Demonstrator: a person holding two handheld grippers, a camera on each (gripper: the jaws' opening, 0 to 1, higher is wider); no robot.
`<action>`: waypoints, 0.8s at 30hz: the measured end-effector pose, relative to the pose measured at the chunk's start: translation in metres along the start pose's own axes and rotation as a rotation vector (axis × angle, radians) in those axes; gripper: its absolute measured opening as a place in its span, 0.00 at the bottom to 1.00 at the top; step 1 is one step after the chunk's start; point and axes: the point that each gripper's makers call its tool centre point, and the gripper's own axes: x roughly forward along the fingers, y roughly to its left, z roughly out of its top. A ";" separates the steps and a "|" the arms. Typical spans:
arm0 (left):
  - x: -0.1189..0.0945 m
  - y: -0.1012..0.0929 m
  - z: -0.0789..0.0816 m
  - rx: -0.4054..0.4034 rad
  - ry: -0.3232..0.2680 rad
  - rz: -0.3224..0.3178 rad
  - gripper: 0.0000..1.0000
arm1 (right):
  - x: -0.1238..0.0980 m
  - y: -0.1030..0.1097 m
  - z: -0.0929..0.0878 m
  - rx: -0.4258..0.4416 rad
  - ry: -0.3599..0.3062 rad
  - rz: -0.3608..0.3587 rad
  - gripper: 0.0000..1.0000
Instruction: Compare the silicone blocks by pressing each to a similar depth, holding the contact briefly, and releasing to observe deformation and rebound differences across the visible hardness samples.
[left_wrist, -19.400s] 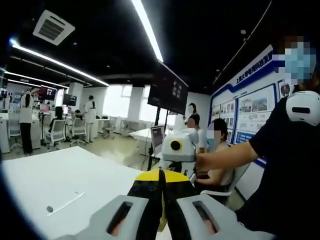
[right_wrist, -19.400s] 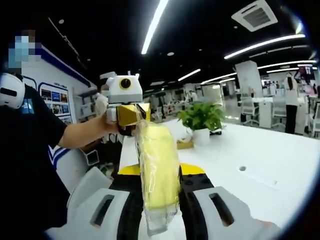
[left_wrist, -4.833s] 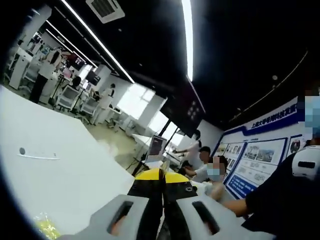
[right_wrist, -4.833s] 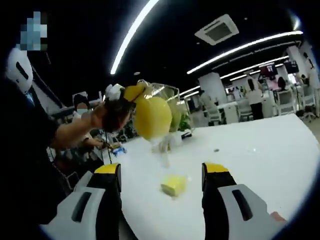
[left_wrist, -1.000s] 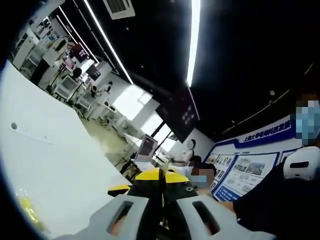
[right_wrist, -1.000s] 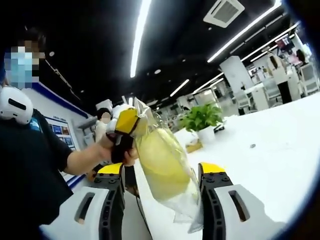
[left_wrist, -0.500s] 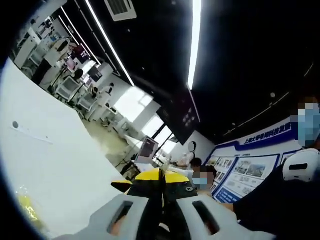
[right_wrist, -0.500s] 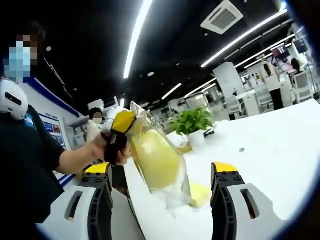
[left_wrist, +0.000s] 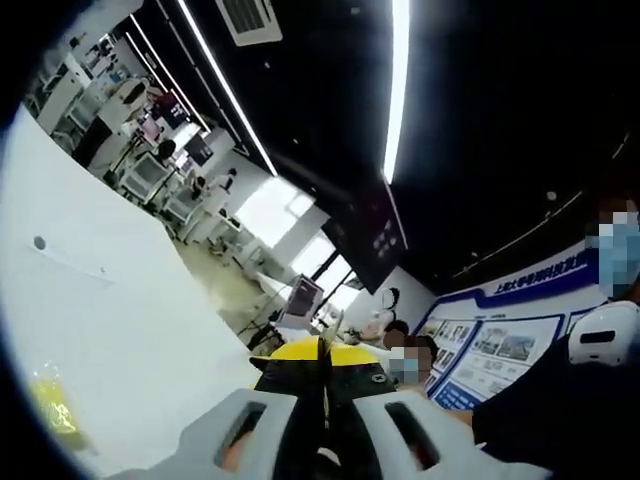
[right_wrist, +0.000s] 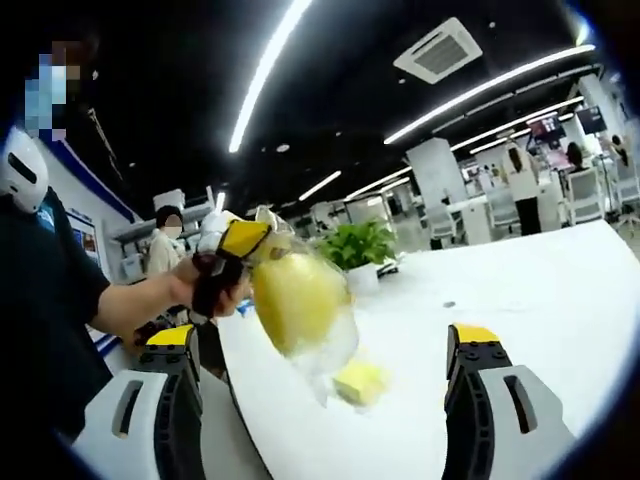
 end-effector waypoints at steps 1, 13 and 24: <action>0.000 0.001 0.000 -0.002 -0.002 0.003 0.00 | -0.004 -0.003 0.000 -0.009 -0.005 -0.016 0.96; 0.002 0.012 -0.007 -0.026 -0.009 0.025 0.00 | -0.053 -0.031 0.003 -0.179 -0.020 -0.235 0.96; 0.005 0.024 -0.016 -0.055 -0.007 0.039 0.00 | -0.105 -0.041 -0.011 -0.160 -0.068 -0.371 0.96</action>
